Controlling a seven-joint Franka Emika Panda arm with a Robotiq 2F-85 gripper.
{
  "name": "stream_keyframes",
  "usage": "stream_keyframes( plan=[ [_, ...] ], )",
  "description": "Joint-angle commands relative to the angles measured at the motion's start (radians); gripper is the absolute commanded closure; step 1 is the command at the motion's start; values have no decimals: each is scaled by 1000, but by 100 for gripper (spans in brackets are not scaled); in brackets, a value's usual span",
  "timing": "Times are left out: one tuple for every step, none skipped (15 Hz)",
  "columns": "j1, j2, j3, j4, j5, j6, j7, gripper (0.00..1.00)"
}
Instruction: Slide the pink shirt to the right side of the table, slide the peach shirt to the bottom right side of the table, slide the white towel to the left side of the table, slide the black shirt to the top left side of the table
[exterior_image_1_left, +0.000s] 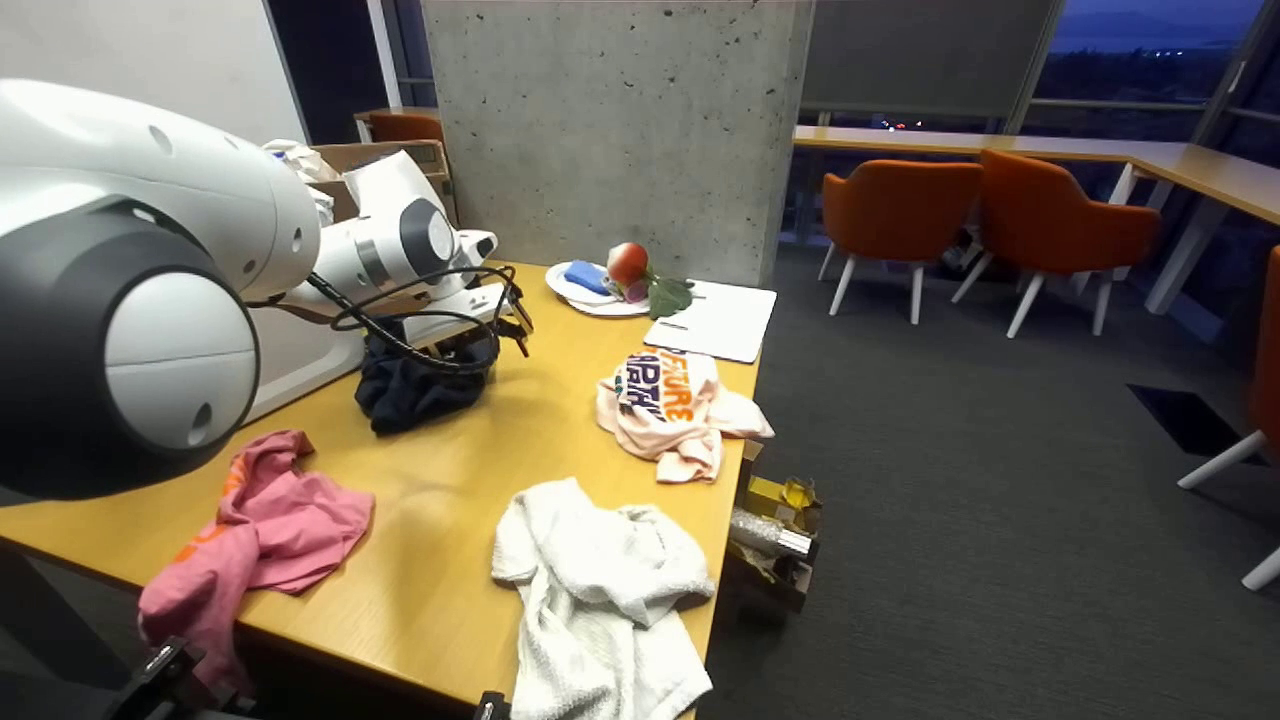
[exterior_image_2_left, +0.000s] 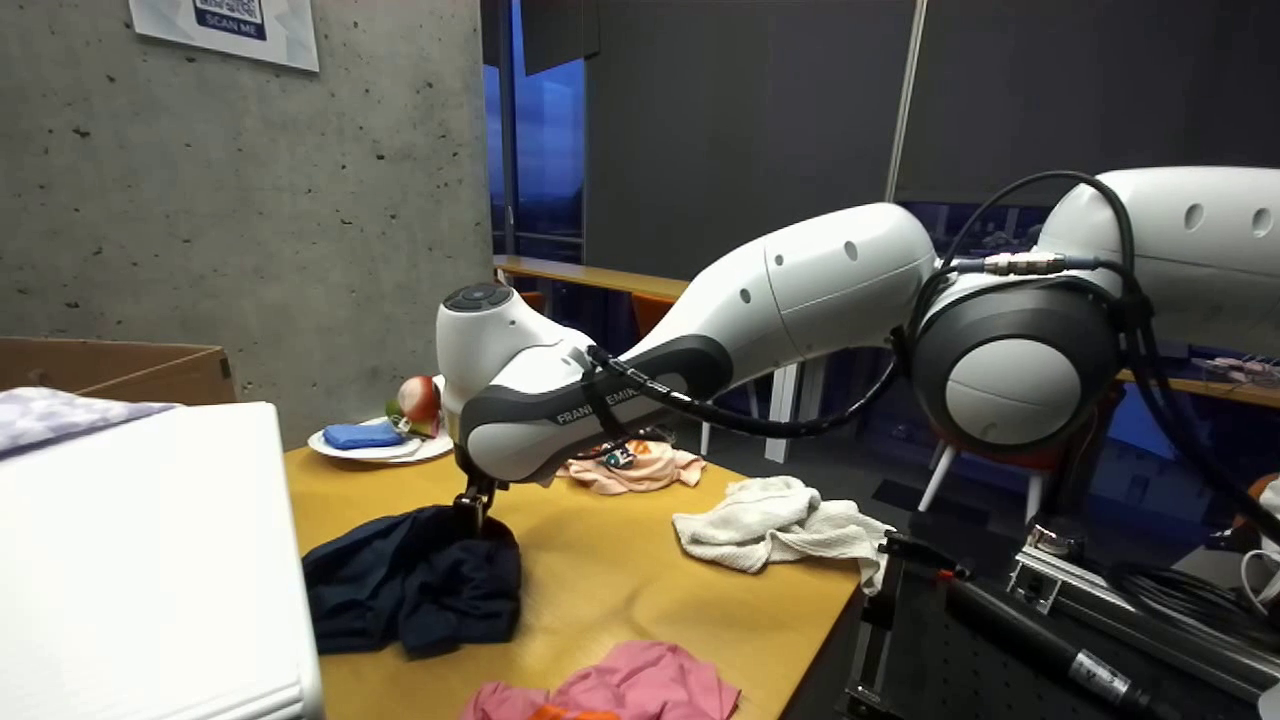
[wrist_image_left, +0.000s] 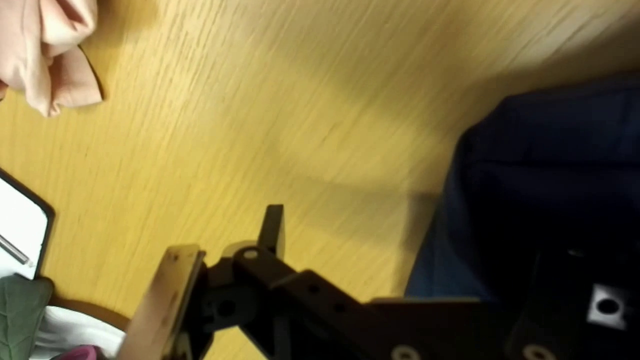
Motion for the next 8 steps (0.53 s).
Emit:
stream_keyframes(
  plan=[
    [6,24,32,61,32,-10,3,0],
    [9,23,37,66,37,-11,7,0],
    [10,24,45,70,44,-10,3,0],
    [13,25,50,77,51,-11,4,0],
    [16,24,53,81,56,-11,4,0],
    [19,24,57,88,62,-13,3,0],
    [21,25,62,97,69,-13,2,0],
    [25,25,63,102,72,-14,4,0]
  ],
)
